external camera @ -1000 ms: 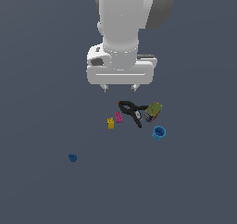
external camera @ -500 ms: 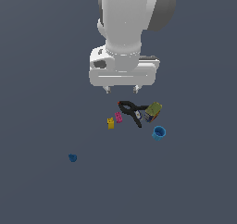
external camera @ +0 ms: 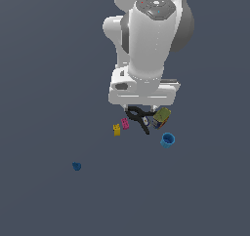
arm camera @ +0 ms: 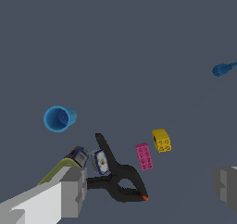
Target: Pick up a designated object from a clutter of objects.
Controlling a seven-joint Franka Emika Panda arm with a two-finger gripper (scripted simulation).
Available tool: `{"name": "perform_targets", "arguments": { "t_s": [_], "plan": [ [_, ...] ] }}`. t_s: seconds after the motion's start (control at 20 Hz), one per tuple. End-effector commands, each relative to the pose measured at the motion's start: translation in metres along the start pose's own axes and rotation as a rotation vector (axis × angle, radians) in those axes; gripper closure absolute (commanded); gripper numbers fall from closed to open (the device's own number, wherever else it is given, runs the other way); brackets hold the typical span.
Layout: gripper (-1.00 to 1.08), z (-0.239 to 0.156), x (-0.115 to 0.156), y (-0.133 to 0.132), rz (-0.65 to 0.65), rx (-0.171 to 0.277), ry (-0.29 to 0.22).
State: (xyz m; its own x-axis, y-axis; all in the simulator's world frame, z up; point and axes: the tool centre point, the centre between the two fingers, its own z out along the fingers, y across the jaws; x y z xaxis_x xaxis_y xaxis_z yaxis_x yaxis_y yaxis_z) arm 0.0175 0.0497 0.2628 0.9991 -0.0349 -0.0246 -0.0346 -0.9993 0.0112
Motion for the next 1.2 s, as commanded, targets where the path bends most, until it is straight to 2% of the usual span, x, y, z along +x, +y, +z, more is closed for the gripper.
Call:
{"name": "perform_targets", "arguments": {
  "t_s": [0.0, 0.3, 0.65, 0.9, 1.15],
  "plan": [
    [-0.92, 0.018, 0.007, -0.017, 0.016, -0.004, 0.003],
    [-0.92, 0.074, 0.02, -0.069, 0.064, -0.007, 0.014],
    [-0.92, 0.131, 0.021, -0.122, 0.111, 0.002, 0.022],
    [-0.92, 0.157, 0.018, -0.145, 0.131, 0.009, 0.023],
    [-0.92, 0.169, 0.016, -0.156, 0.141, 0.013, 0.024]
  ]
}}
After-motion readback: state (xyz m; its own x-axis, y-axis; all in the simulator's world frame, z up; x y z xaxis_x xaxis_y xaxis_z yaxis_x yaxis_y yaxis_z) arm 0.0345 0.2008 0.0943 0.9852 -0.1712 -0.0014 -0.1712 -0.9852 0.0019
